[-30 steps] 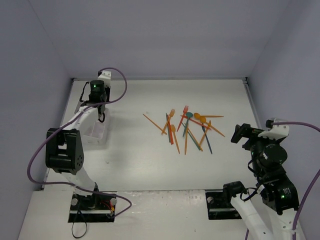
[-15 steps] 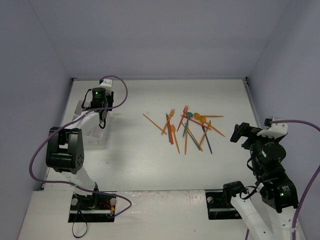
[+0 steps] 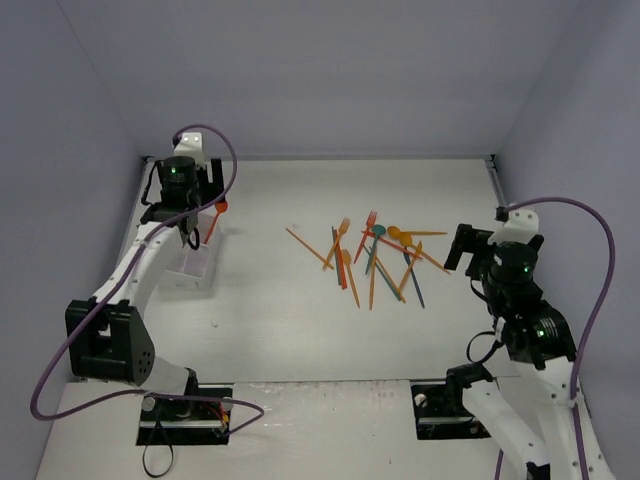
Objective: Sort the eating utensils into containers
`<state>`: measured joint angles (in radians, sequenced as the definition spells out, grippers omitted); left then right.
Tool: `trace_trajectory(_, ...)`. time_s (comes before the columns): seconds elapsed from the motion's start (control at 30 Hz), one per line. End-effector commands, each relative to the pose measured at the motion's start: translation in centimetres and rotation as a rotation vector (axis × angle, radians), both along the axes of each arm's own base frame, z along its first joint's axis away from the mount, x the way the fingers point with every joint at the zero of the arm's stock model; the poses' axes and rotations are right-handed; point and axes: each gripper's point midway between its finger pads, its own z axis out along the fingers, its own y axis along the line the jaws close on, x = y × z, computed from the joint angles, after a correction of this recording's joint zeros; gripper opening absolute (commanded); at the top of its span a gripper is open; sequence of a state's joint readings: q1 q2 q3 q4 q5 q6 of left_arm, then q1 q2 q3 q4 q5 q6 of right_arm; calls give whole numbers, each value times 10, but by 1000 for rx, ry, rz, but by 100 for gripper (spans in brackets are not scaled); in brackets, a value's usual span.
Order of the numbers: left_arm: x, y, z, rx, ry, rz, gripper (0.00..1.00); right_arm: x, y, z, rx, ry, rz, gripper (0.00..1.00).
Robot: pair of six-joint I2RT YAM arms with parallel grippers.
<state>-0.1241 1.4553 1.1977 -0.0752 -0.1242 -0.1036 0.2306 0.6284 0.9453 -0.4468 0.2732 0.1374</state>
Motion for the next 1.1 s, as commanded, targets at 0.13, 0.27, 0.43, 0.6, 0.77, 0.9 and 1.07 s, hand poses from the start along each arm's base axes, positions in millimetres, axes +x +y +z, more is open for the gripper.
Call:
trace_trajectory(0.13,-64,-84,61,-137,32,-124,79,42,14,-14,60,84,-37,100)
trace_trajectory(0.27,-93,-118,42,-217,137,-194,79,57,22,-46,88,194,-50,100)
trace_trajectory(0.43,-144,-138,22,-281,256,-295,79,77,27,-92,145,350,-89,94)
trace_trajectory(0.6,-190,-127,19,-321,296,-326,79,92,8,-144,160,509,-181,89)
trace_trajectory(0.77,-218,-121,15,-346,309,-362,79,111,-1,-171,190,565,-209,85)
trace_trajectory(0.9,-230,-124,18,-377,300,-405,79,128,-6,-186,135,610,-195,79)
trace_trajectory(1.07,-238,-125,20,-375,290,-444,79,140,-5,-211,76,675,-113,71)
